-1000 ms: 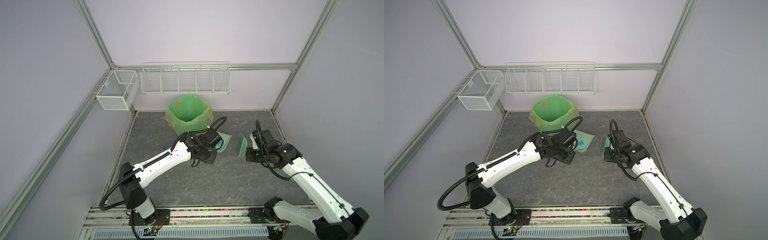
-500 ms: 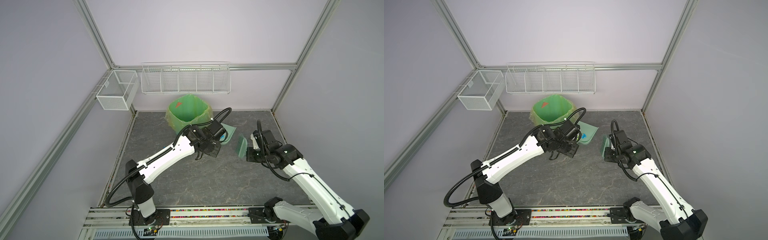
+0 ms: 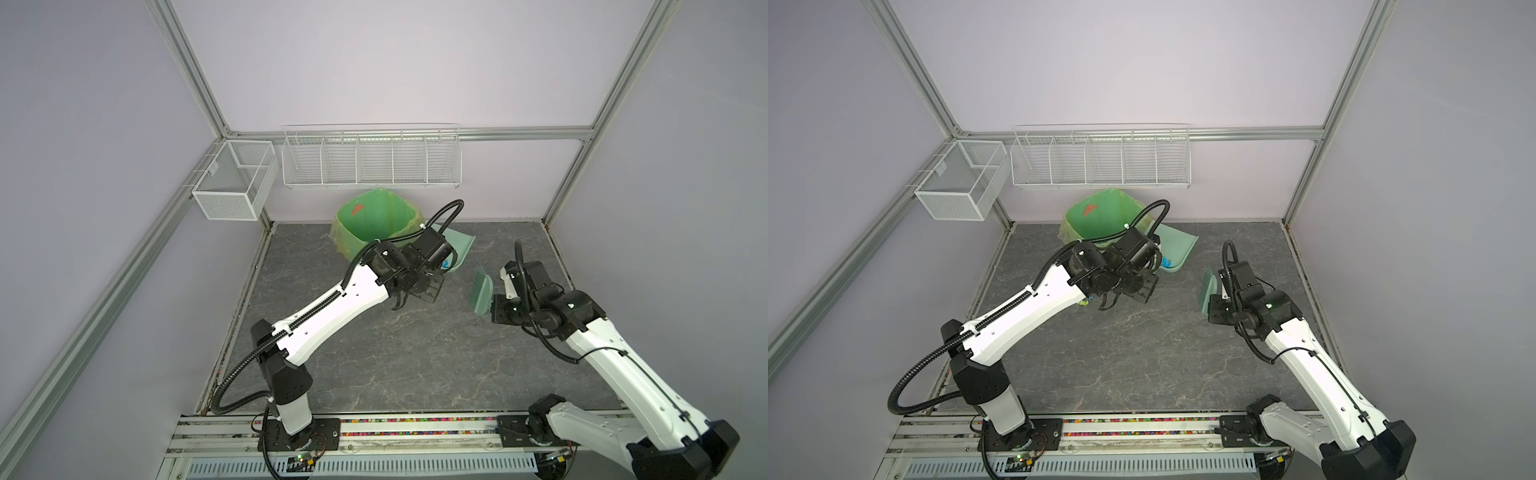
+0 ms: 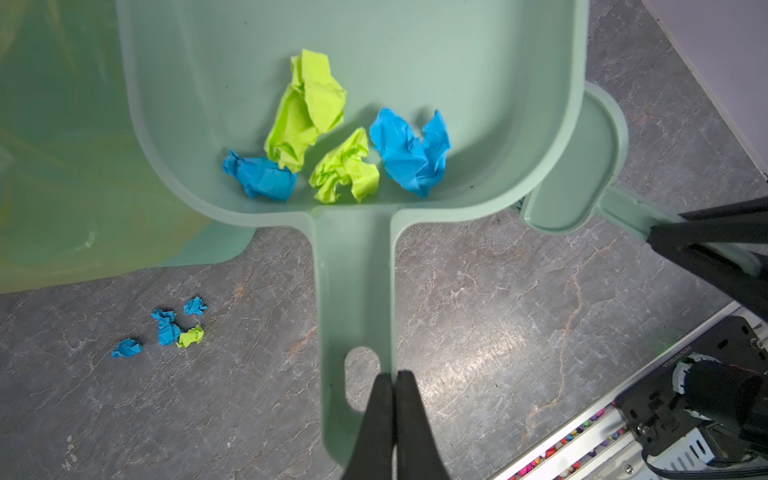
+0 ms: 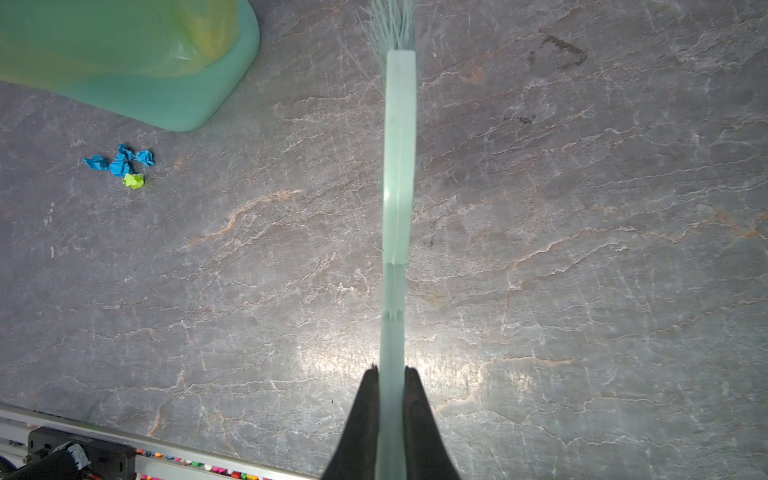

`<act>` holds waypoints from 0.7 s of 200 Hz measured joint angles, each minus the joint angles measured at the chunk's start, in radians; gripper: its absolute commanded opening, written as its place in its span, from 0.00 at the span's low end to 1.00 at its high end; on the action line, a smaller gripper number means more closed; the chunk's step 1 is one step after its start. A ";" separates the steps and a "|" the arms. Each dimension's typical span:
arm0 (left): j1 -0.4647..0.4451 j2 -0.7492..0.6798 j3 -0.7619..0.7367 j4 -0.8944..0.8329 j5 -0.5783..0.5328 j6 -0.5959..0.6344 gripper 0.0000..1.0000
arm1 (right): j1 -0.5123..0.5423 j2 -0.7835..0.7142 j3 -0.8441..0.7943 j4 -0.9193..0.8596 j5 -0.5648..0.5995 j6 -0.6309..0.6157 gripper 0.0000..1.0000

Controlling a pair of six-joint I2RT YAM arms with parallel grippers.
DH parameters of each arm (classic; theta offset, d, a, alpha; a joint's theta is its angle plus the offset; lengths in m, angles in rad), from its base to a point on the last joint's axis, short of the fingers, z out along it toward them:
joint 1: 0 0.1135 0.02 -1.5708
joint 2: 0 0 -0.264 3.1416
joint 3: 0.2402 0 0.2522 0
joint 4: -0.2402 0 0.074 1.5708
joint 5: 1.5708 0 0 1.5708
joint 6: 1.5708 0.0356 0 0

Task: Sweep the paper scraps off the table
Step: 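Carry the loaded dustpan with the left gripper up over the bin opening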

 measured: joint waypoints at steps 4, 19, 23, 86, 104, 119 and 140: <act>0.002 0.000 0.000 0.000 -0.001 0.002 0.00 | 0.000 0.000 0.000 0.000 -0.002 0.000 0.07; 0.010 0.000 0.002 -0.001 -0.004 0.005 0.00 | 0.000 -0.001 -0.005 0.003 -0.008 0.003 0.07; 0.012 0.000 0.002 -0.001 -0.004 0.006 0.00 | 0.000 -0.002 -0.007 0.006 -0.011 0.003 0.07; 0.066 -0.018 0.002 0.002 -0.004 0.014 0.00 | 0.000 -0.016 -0.019 0.022 -0.031 0.008 0.07; 0.082 -0.035 0.002 0.003 -0.003 0.014 0.00 | 0.000 -0.018 -0.027 0.029 -0.036 0.011 0.07; 0.098 -0.057 0.001 0.008 -0.001 0.014 0.00 | 0.000 -0.022 -0.040 0.029 -0.041 0.018 0.07; 0.127 -0.092 -0.012 0.022 0.014 0.014 0.00 | 0.000 -0.031 -0.050 0.029 -0.048 0.023 0.07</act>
